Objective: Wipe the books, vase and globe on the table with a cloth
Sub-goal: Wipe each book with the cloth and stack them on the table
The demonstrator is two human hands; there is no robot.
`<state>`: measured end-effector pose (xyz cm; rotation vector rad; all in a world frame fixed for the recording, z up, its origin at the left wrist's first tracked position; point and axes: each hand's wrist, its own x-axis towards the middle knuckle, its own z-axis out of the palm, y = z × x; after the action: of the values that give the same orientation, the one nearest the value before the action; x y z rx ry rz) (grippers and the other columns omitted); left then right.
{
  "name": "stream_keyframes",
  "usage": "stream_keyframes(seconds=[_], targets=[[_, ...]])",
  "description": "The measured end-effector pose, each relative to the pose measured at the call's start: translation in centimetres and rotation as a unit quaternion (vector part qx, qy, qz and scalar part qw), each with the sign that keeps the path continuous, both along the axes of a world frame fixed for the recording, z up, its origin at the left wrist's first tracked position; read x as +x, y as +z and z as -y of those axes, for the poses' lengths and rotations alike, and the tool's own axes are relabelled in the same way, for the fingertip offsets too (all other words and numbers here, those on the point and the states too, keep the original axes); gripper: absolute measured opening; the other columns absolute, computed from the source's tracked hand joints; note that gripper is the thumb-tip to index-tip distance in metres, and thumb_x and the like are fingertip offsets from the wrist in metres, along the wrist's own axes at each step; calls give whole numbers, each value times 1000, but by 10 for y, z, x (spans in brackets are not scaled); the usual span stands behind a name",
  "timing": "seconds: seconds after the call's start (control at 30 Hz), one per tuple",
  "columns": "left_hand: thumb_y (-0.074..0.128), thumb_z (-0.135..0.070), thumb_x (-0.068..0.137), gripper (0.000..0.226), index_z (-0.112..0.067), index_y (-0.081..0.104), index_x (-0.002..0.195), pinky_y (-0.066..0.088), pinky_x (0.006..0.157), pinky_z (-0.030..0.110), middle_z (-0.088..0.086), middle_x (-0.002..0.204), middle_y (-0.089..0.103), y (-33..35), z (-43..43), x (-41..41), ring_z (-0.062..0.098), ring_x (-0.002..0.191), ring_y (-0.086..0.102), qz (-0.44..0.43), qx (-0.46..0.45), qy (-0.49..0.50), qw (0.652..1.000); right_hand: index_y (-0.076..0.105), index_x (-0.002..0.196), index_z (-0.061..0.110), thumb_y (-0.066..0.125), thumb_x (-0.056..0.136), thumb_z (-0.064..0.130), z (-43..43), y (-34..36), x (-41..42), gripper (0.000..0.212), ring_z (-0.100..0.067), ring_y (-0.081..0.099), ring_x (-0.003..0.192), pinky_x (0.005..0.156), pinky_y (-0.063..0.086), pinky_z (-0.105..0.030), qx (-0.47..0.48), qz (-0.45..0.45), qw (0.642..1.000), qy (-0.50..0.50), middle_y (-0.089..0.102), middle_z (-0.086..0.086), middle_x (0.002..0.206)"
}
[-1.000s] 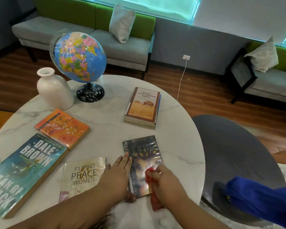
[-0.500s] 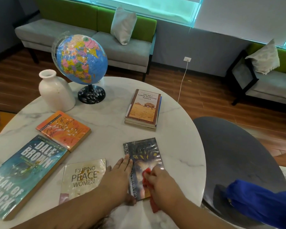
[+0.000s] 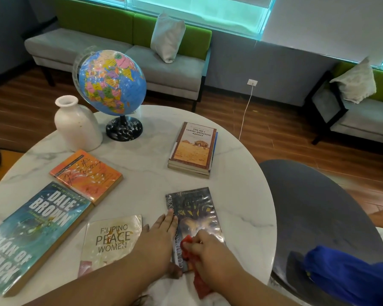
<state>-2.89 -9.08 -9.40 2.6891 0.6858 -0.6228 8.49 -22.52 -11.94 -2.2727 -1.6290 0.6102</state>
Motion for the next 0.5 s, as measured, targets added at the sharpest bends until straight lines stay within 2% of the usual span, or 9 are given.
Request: stream_keyframes(seconds=[0.07, 0.13, 0.2, 0.27, 0.33, 0.4, 0.5], targets=[[69, -67, 68, 130, -13, -13, 152, 10, 120, 46, 4, 159, -23, 0, 0, 1, 21, 149, -8, 0, 1, 0, 1000, 60, 118, 28, 50, 96, 31, -6, 2, 8, 24, -13, 58, 107, 92, 48, -28, 30, 3, 998, -64, 55, 10, 113], [70, -66, 68, 129, -13, -13, 152, 11, 120, 46, 4, 159, -23, 0, 0, 0, 20, 149, -8, 0, 0, 0, 1000, 59, 120, 27, 47, 97, 32, -6, 7, 5, 26, -16, 56, 104, 89, 49, -29, 19, 7, 997, -74, 53, 7, 116], [69, -66, 70, 128, -12, -12, 152, 10, 120, 46, 4, 159, -23, 1, 0, 0, 21, 149, -8, 2, 0, -2, 1000, 56, 128, 22, 47, 98, 31, -2, 6, 1, 33, -17, 51, 105, 89, 44, -25, -18, 20, 1000, -12, 47, 4, 116], [68, -67, 70, 127, -12, -13, 152, 9, 120, 46, 4, 159, -22, 0, 0, 0, 21, 149, -8, 3, 2, -3, 1000, 58, 127, 20, 48, 98, 35, 1, 5, 5, 34, -5, 50, 98, 86, 41, -16, -9, 12, 1000, 0, 45, 13, 104], [69, -67, 69, 129, -13, -13, 152, 10, 120, 46, 3, 159, -22, 0, 0, 0, 20, 149, -8, 6, -2, 2, 1000, 59, 123, 26, 48, 97, 37, -2, 3, 19, 30, 1, 50, 90, 86, 44, -17, 9, 8, 998, -63, 46, 19, 99], [70, -67, 67, 130, -13, -12, 153, 11, 120, 46, 3, 159, -23, -2, 0, 0, 19, 149, -8, 9, -6, 6, 1000, 56, 126, 27, 47, 97, 31, -7, 7, 23, 31, -12, 51, 102, 88, 47, -26, -13, 30, 994, -101, 48, 9, 113], [71, -65, 67, 130, -13, -12, 153, 11, 120, 45, 3, 159, -22, -1, 0, -1, 19, 149, -7, 9, -5, 6, 1000, 52, 131, 24, 54, 94, 26, -10, 13, 10, 38, -22, 45, 113, 91, 47, -31, -60, 61, 996, -23, 42, -1, 123]])
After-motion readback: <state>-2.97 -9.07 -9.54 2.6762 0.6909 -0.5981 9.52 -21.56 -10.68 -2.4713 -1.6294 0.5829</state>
